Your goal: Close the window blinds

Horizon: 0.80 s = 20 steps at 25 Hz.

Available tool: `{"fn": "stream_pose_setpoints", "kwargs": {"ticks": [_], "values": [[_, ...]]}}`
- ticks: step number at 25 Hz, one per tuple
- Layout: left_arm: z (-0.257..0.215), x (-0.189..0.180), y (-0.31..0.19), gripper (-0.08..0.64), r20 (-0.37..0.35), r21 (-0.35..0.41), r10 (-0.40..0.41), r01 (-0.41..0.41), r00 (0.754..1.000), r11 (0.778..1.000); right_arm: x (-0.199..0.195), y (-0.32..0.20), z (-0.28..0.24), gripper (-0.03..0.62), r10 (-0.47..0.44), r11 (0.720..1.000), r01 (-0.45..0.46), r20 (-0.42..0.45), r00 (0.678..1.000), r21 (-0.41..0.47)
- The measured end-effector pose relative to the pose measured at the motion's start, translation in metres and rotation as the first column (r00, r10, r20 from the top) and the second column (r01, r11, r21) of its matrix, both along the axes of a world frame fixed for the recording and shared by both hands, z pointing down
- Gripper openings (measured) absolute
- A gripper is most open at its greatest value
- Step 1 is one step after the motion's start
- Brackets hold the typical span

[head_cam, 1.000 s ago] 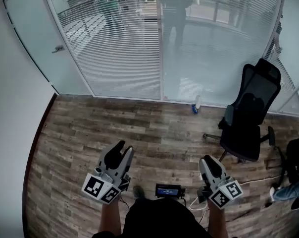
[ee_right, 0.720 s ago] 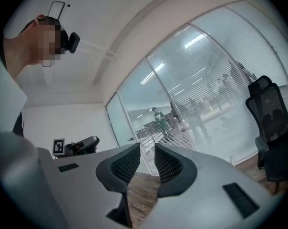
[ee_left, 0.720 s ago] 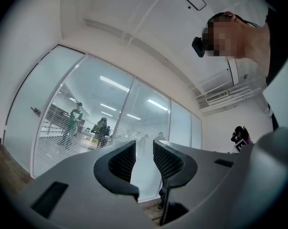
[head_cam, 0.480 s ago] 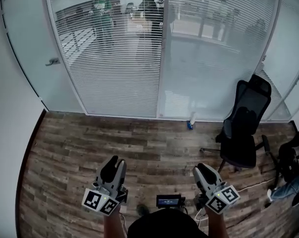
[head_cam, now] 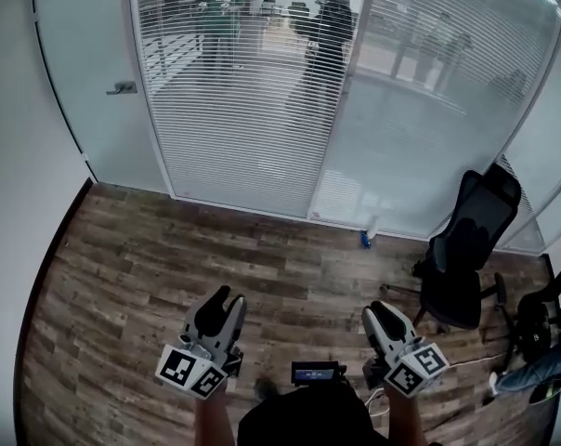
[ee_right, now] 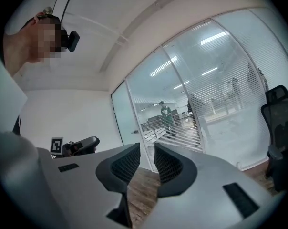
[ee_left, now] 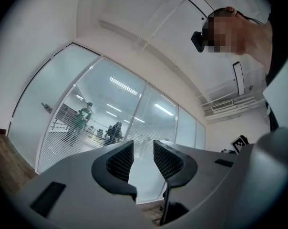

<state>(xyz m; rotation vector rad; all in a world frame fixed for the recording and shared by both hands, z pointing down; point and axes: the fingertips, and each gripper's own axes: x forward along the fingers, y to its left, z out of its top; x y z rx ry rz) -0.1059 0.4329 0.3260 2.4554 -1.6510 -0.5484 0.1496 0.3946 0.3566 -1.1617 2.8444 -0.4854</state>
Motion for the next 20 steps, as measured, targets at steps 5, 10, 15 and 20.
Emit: {"fn": "stream_pose_setpoints", "kwargs": {"ticks": [5,10,15,20], "values": [[0.004,-0.018,-0.005,0.127,0.002,-0.024,-0.031,0.031,1.000,0.999,-0.021,-0.015,0.003,0.077,-0.042,0.999,0.042,-0.007,0.999,-0.014],[0.001,-0.030,-0.011,0.129,0.040,-0.044,-0.060,0.062,0.997,0.997,-0.033,-0.037,0.005,0.077,-0.074,0.997,0.074,0.015,0.997,-0.020],[-0.019,-0.044,-0.027,0.129,0.078,-0.031,-0.121,0.124,0.990,0.992,-0.053,-0.072,-0.007,0.077,-0.141,0.990,0.141,0.049,0.989,0.005],[-0.024,-0.044,-0.065,0.129,0.124,-0.043,-0.130,0.137,0.984,0.990,-0.063,-0.115,-0.007,0.077,-0.172,0.985,0.171,0.082,0.982,0.015]]}}
